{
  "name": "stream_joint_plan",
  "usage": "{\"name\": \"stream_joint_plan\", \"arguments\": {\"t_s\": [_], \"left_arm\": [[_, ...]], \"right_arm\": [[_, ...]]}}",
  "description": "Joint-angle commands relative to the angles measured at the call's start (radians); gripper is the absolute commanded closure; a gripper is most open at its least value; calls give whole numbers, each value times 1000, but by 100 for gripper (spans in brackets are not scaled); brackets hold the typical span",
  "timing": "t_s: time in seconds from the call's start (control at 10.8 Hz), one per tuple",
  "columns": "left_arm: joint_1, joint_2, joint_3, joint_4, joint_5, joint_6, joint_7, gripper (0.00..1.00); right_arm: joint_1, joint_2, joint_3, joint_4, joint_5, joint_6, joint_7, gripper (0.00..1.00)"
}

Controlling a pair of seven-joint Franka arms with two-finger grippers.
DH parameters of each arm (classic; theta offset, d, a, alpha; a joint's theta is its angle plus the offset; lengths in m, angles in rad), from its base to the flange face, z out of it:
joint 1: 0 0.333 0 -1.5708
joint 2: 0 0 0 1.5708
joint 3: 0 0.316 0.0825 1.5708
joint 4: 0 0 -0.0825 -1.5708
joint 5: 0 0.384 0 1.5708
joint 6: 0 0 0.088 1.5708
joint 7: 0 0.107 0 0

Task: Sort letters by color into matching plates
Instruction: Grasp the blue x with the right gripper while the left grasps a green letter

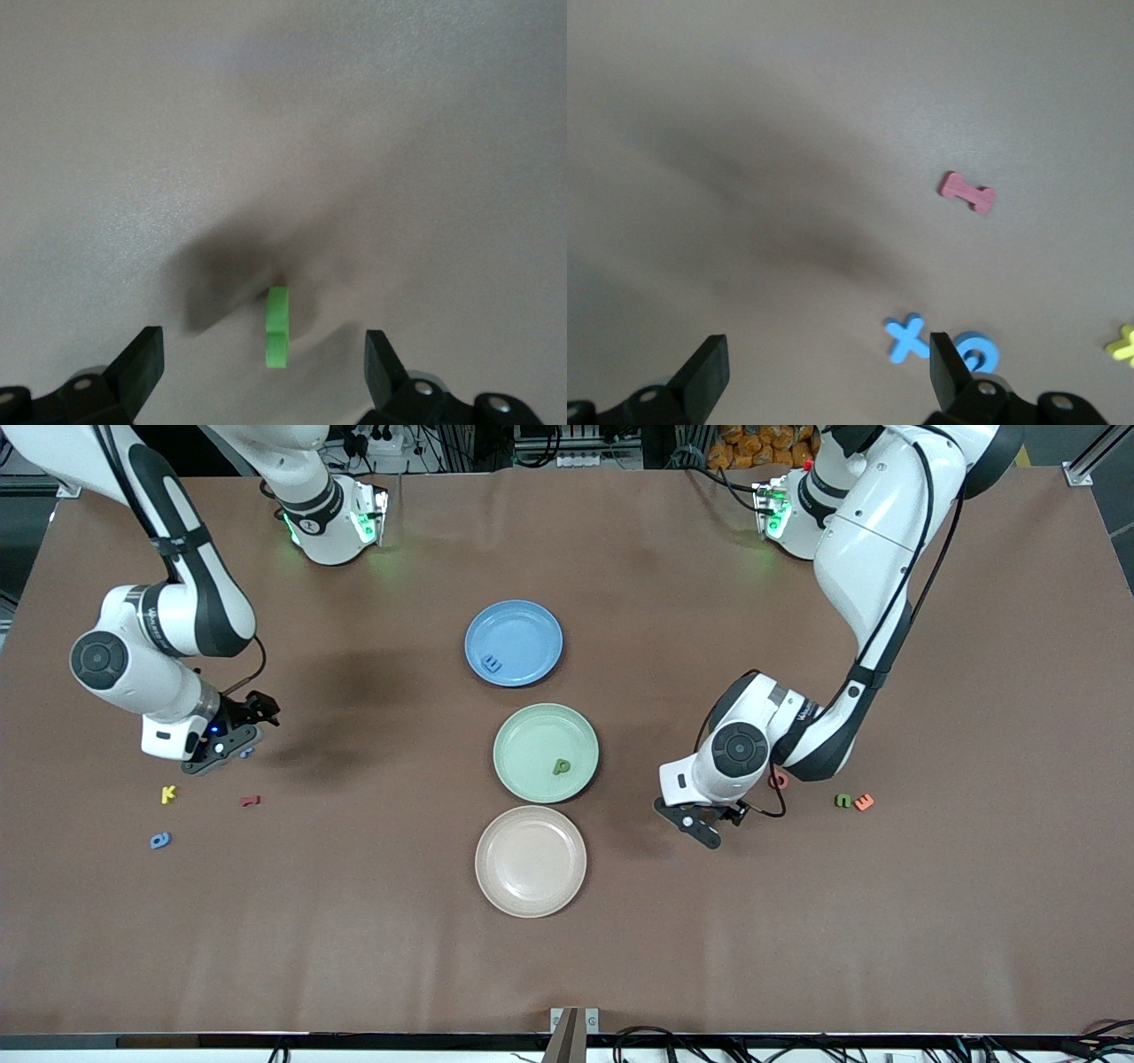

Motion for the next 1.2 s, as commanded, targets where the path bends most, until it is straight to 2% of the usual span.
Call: {"name": "stream_joint_plan", "arguments": {"t_s": [0.0,0.09,0.19,0.46,0.65,0.93,1.11], "left_arm": [[3,2,-4,6,-8,-11,-31,4],[0,2,-3,6,-15,-11,-77,22],[-2,2,-4,7,-14,-11,-131,29],[-3,4,-4,6,-14,-11,-172,67],[-16,4,-3,6,-12,-11,-240,100],[-17,4,-4,6,-14,-11,-258,100],[-16,1,-4,12,-17,-11,-266,100]], "right_arm": [[-16,55,-30,5,-26,49,-166,10],[-18,66,-30,5,-64,55,-169,12],[-21,77,-30,5,-119,81,-169,14],[-28,109,-66,4,-137,119,-170,18],[-32,130,-81,4,-137,149,-170,20],[-32,156,-87,2,-137,166,-175,27],[-29,169,-87,1,-138,181,-175,28]]}}
